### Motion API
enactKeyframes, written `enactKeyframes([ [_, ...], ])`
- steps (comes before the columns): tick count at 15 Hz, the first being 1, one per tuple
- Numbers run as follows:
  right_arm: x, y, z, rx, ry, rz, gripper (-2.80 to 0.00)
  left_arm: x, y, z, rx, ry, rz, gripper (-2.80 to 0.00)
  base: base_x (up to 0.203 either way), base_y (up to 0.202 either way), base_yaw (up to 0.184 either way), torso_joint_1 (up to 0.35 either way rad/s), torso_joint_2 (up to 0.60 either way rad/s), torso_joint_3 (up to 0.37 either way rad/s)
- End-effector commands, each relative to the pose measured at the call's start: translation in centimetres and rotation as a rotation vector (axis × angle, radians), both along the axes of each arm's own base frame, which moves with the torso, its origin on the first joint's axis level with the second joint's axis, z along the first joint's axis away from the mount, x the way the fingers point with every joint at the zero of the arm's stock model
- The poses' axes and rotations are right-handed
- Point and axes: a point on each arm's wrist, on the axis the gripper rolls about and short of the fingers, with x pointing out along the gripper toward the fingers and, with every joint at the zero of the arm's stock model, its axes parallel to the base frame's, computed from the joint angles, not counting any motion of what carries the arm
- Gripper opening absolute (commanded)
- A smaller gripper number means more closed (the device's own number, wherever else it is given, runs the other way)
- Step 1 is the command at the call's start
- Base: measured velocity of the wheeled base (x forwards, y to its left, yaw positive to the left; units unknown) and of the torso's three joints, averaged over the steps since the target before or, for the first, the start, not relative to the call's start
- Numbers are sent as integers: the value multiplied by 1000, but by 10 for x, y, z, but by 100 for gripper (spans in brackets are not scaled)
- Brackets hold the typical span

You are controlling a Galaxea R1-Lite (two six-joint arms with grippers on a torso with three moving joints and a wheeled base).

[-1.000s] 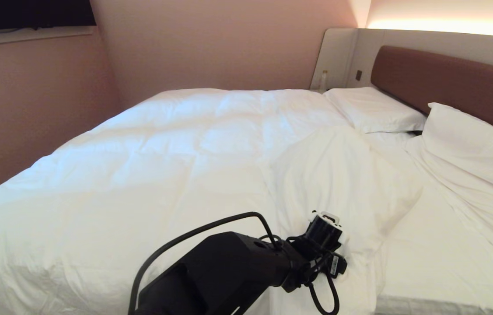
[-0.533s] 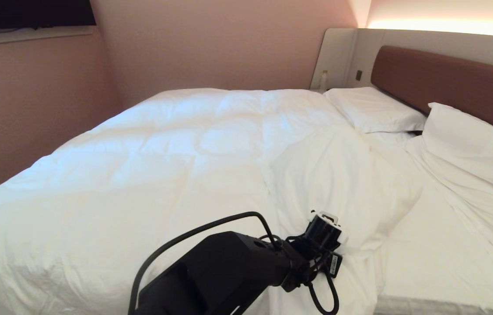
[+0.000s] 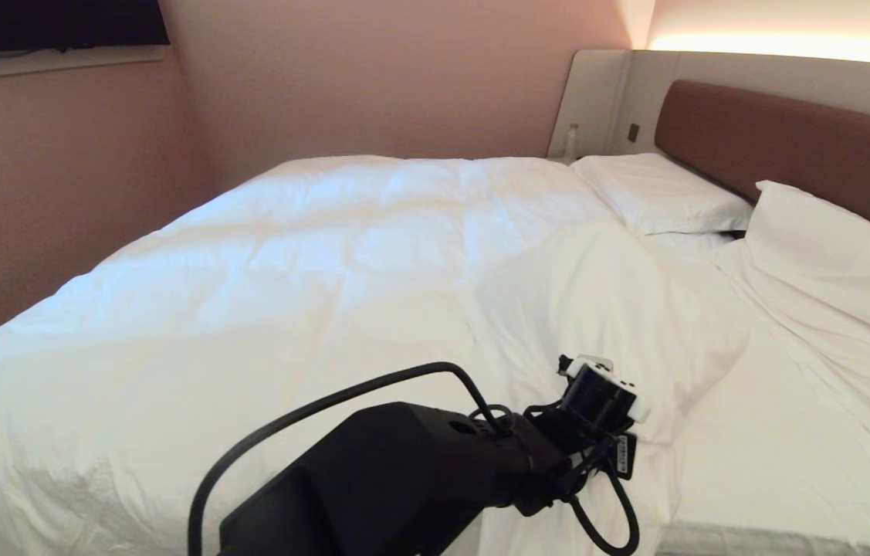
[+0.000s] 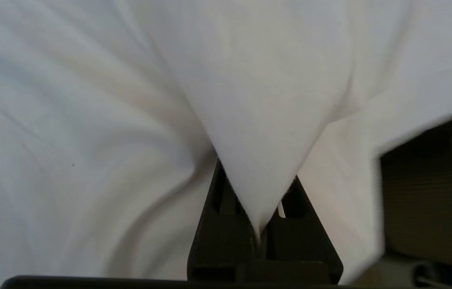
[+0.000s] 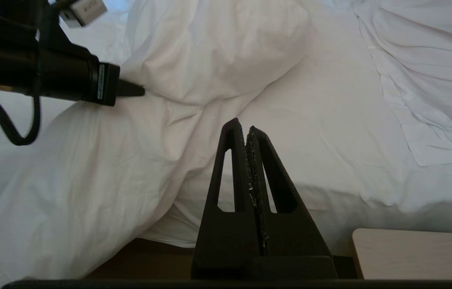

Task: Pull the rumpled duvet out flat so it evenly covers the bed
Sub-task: Flatten the corners of the folded blanket

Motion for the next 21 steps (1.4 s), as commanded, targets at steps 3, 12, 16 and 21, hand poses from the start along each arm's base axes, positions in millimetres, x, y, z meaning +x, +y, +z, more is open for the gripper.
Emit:
enactKeyframes([
  [3, 0, 0, 0, -1, -1, 1, -280, -40, -9, 52, -98, 4, -46, -280, 0, 0, 0, 0, 0, 0],
  [12, 0, 0, 0, -1, -1, 1, -280, -151, 12, 150, -216, -7, -235, -280, 0, 0, 0, 0, 0, 0],
  [16, 0, 0, 0, -1, -1, 1, -280, -194, 17, 154, -217, 61, -353, -280, 0, 0, 0, 0, 0, 0],
  [21, 0, 0, 0, -1, 0, 1, -280, -222, 12, 148, -198, 95, -448, -280, 0, 0, 0, 0, 0, 0],
])
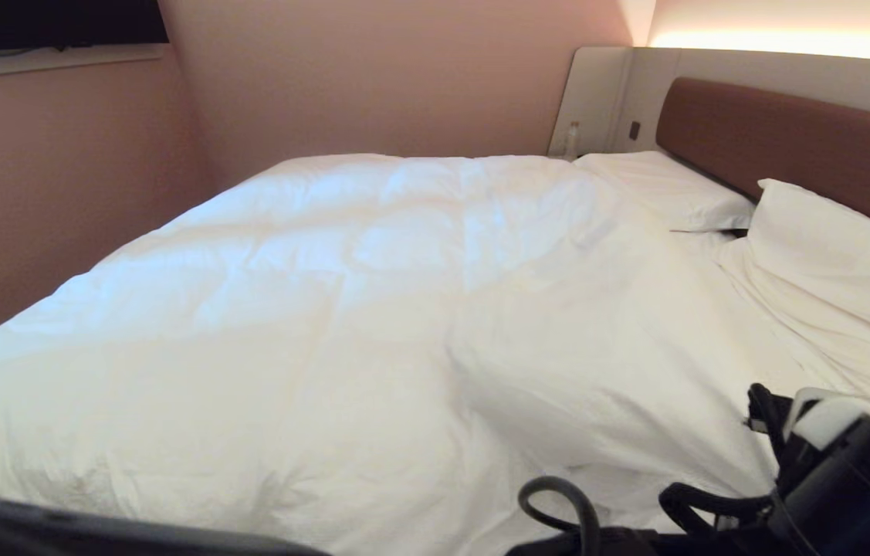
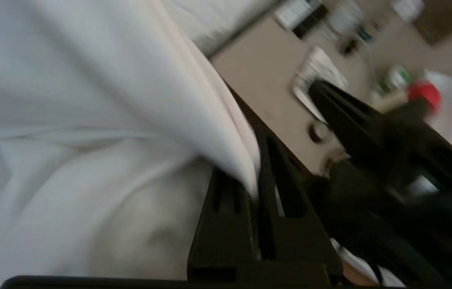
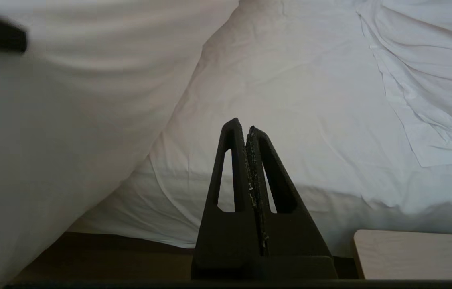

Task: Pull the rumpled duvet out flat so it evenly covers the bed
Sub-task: Flatten the corners of the folded blanket

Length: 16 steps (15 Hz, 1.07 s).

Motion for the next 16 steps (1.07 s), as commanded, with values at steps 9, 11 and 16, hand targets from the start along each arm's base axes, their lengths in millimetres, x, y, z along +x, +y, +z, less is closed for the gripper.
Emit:
enactKeyframes([
  [9, 0, 0, 0, -1, -2, 1, -280, -27, 6, 26, -65, -39, -104, -280, 0, 0, 0, 0, 0, 0],
  [11, 0, 0, 0, -2, -2, 1, -280, -17, 10, 33, -81, -56, -77, -280, 0, 0, 0, 0, 0, 0],
  [16, 0, 0, 0, -1, 0, 0, -280, 116, 34, 13, -45, -43, 243, -280, 0, 0, 0, 0, 0, 0],
])
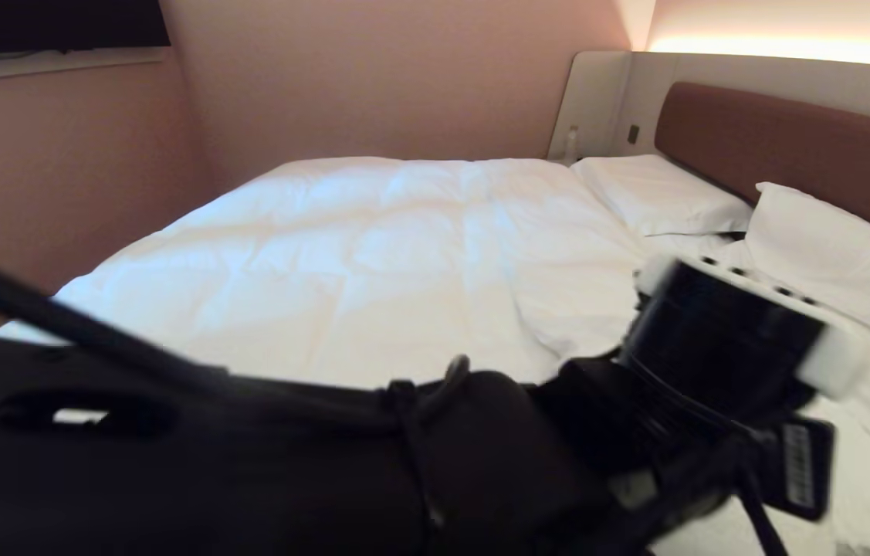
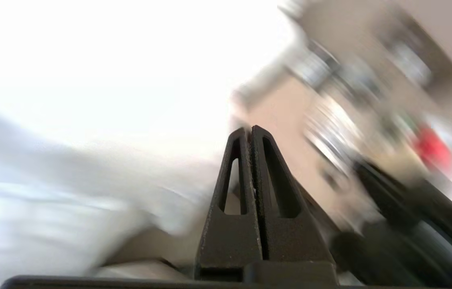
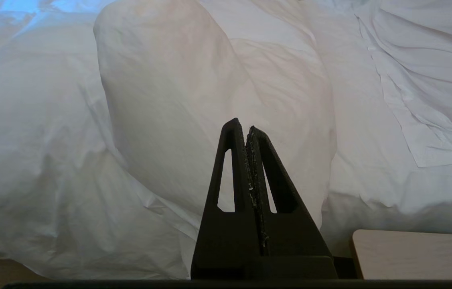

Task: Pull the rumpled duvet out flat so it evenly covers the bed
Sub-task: Flatten the corners of the folded blanket

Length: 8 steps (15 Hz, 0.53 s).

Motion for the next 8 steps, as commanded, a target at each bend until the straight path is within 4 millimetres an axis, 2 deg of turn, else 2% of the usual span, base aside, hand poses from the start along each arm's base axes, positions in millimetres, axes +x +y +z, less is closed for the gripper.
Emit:
enactKeyframes([
  [1, 0, 0, 0, 0, -1, 1, -280, 45, 0, -32, 47, 34, 96, -280, 0, 0, 0, 0, 0, 0],
  [3, 0, 0, 0, 0, -1, 0, -280, 99, 2, -73, 60, 64, 211, -280, 0, 0, 0, 0, 0, 0],
  [4, 0, 0, 0, 0, -1, 0, -280, 122, 5, -85, 52, 64, 257, -280, 0, 0, 0, 0, 0, 0],
  [7, 0, 0, 0, 1, -2, 0, -280, 164, 17, -98, 48, 33, 319, -280, 0, 0, 0, 0, 0, 0],
  [8, 0, 0, 0, 1, -1, 0, -280, 169, 20, -100, 70, 10, 318, -280, 0, 0, 0, 0, 0, 0],
])
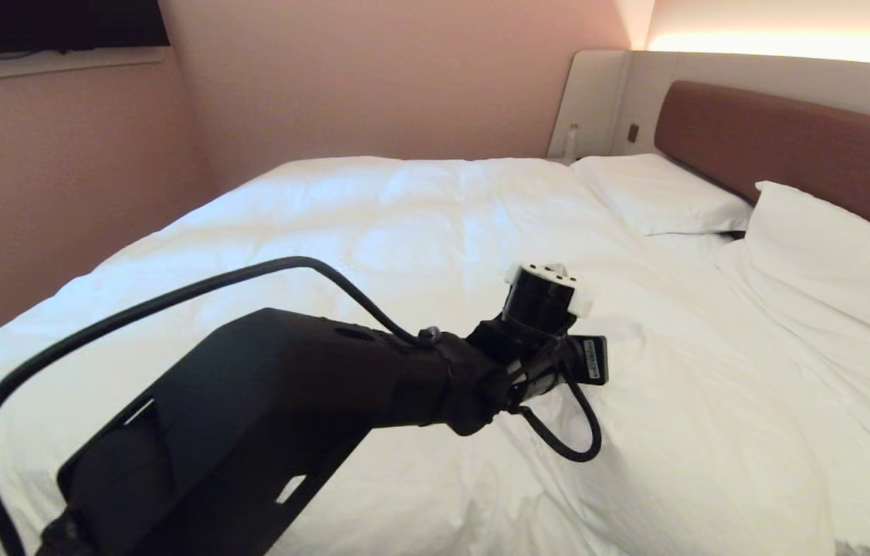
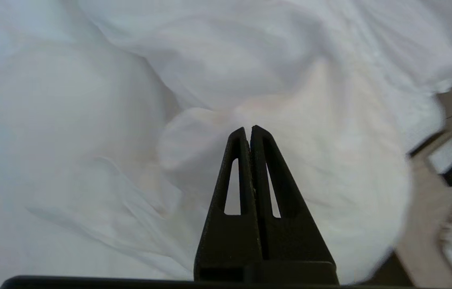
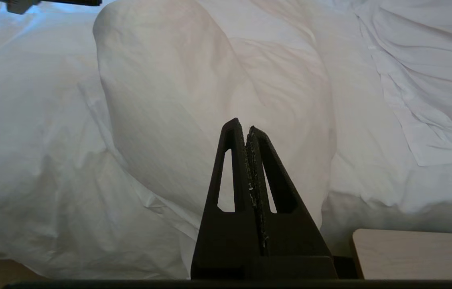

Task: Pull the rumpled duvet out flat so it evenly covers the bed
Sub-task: Flatten the corners of the folded blanket

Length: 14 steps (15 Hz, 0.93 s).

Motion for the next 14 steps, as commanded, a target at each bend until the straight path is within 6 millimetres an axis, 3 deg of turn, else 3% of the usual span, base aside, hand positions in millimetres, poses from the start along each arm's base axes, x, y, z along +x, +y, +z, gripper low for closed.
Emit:
enactKeyframes([
  [1, 0, 0, 0, 0, -1, -1, -280, 13, 3, -22, 48, 9, 14, -280, 0, 0, 0, 0, 0, 0],
  [3, 0, 0, 0, 0, -1, -1, -280, 15, 6, -18, 52, -4, 10, -280, 0, 0, 0, 0, 0, 0],
  [4, 0, 0, 0, 0, -2, -1, -280, 16, 7, -17, 47, -5, 3, 0, 0, 0, 0, 0, 0, 0],
  [10, 0, 0, 0, 4, -1, -1, -280, 43, 33, -1, -48, 19, -203, 0, 0, 0, 0, 0, 0, 0],
  [14, 0, 0, 0, 4, -2, -1, -280, 47, 37, -13, -44, 63, -397, 0, 0, 0, 0, 0, 0, 0],
])
